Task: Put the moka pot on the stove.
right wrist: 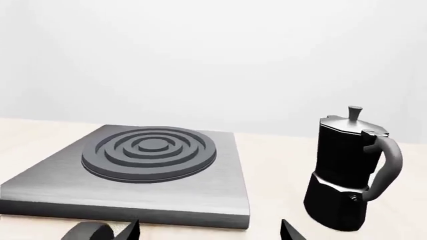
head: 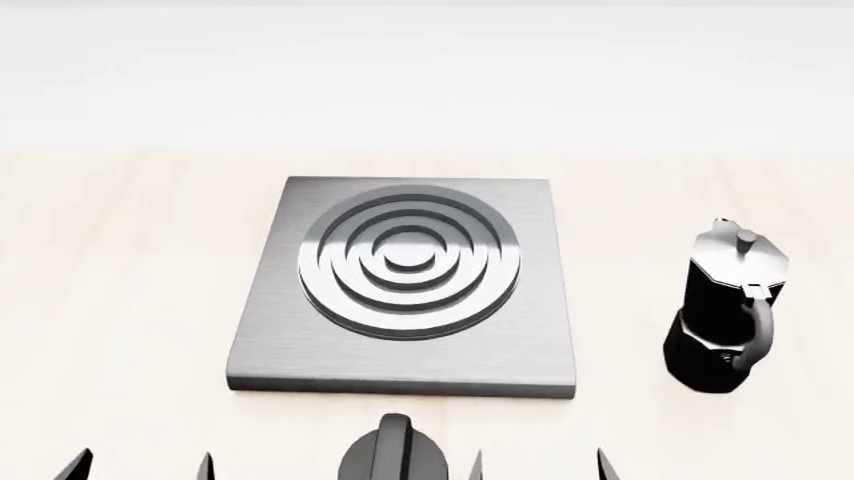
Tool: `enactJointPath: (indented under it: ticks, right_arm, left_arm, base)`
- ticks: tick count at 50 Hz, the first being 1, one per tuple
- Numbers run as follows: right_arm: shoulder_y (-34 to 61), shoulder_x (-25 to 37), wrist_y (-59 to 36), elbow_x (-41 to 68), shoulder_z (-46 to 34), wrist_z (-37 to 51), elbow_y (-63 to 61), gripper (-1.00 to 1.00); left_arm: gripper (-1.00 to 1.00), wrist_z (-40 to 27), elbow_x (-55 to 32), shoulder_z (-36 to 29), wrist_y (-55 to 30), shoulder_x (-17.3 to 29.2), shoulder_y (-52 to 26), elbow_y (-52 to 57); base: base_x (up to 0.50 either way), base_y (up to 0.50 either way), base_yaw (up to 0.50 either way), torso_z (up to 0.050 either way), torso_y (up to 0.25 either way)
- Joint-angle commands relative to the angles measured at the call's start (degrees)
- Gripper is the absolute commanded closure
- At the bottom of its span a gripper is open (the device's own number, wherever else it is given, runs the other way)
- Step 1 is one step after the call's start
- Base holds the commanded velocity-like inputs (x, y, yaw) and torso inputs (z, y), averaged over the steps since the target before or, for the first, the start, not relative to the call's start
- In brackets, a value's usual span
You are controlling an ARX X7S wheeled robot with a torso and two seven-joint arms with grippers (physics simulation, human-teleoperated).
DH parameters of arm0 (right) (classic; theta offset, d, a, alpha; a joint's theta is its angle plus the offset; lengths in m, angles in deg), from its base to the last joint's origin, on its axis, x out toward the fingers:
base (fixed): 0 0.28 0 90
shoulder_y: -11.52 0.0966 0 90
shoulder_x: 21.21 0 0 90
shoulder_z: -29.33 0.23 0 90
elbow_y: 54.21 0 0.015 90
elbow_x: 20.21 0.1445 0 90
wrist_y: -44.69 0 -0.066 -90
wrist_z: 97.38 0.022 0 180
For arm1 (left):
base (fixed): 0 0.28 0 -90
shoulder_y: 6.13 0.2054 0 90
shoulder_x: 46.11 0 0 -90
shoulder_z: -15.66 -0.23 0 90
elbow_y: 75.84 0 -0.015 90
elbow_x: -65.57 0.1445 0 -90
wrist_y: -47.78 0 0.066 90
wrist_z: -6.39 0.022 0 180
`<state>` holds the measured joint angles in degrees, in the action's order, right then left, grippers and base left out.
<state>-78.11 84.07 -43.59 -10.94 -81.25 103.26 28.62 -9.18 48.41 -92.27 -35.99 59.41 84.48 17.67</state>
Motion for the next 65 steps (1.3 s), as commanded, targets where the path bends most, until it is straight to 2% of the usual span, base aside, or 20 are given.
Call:
enactJointPath:
  ticks: [1, 6, 13, 44, 45, 46, 48, 54, 65]
  right_arm:
    - [-0.40, -0.92, -0.94, -0.63, 1.81, -0.41, 0.83, -1.00]
    - [-0.16, -1.31, 1.23, 1.29, 2.24, -1.55, 3.31, -1.00]
    - [0.06, -0.51, -2.11, -2.32, 1.40, 0.98, 1.06, -1.00]
    - [-0.98, 0.17, -2.41, -1.78, 2.43, 3.39, 0.81, -1.00]
    - [-0.33, 0.87, -3.40, -0.70, 3.06, 2.73, 0.20, -1.00]
    - [5.60, 7.28, -11.99, 7.62, 8.11, -0.10, -8.40, -1.00]
    - [11.23, 11.55, -26.10, 13.35, 11.49, -1.09, -13.49, -1.00]
    - [14.39, 12.69, -32.32, 15.53, 11.47, -0.41, -16.51, -1.00]
    - [17.15, 12.44, -33.59, 16.40, 11.12, -1.39, -13.54, -1.00]
  left_arm:
    - [-1.00, 1.30, 0.74, 1.38, 0.76, -0.53, 0.26, 0.01]
    - [-1.00, 1.27, 0.71, 1.31, 1.13, -0.34, 0.63, 0.06]
    - [-1.00, 1.37, 0.56, 1.22, 1.47, -0.20, 0.57, -0.36]
    - [-1.00, 0.70, -0.16, 0.94, 1.32, 0.24, 0.04, -0.23]
    - [-1.00, 0.68, -0.23, 0.95, 1.28, 0.25, 0.02, -0.23]
    - [-1.00, 0.67, -0.23, 0.93, 1.27, 0.28, -0.01, -0.23]
    - [-1.00, 0.62, -0.23, 0.91, 1.30, 0.30, -0.05, -0.25]
    - [-1.00, 0.53, -0.35, 0.80, 1.16, 0.35, -0.27, -0.39]
    - [-1.00, 0.22, -0.51, 0.62, 0.85, 0.34, -0.82, -0.60]
  base:
    - [0.00, 0.00, 0.00, 0.000, 0.000]
    - [0.00, 0.00, 0.00, 0.000, 0.000]
    - [0.00, 0.00, 0.00, 0.000, 0.000]
    - [0.00, 0.00, 0.00, 0.000, 0.000]
    - [0.00, 0.00, 0.00, 0.000, 0.000]
    - [0.00, 0.00, 0.00, 0.000, 0.000]
    - [0.00, 0.00, 0.00, 0.000, 0.008]
    - [0.00, 0.00, 0.00, 0.000, 0.000]
    - [0.00, 0.00, 0.00, 0.000, 0.000]
